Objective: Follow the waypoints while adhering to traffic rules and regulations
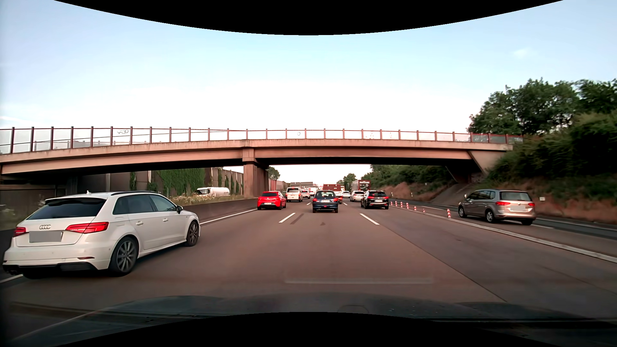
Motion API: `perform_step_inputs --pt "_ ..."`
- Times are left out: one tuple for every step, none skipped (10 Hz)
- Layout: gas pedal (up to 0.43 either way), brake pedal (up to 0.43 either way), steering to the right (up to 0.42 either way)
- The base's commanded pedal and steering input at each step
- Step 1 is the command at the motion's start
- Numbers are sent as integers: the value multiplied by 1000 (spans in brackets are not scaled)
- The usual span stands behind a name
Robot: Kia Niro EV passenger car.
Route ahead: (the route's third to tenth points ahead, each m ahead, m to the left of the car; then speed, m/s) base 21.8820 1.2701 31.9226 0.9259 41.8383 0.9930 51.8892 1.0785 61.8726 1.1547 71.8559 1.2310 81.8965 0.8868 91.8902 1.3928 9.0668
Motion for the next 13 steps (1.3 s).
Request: perform_step_inputs --pt "0 201 -4" --pt "0 201 -4" --pt "0 213 -4" --pt "0 207 -4" --pt "0 207 -4" --pt "0 207 -4" --pt "0 207 -4" --pt "0 207 -4" --pt "0 207 -4" --pt "0 201 -4" --pt "0 189 -4" --pt "0 183 -4" --pt "0 177 -4"
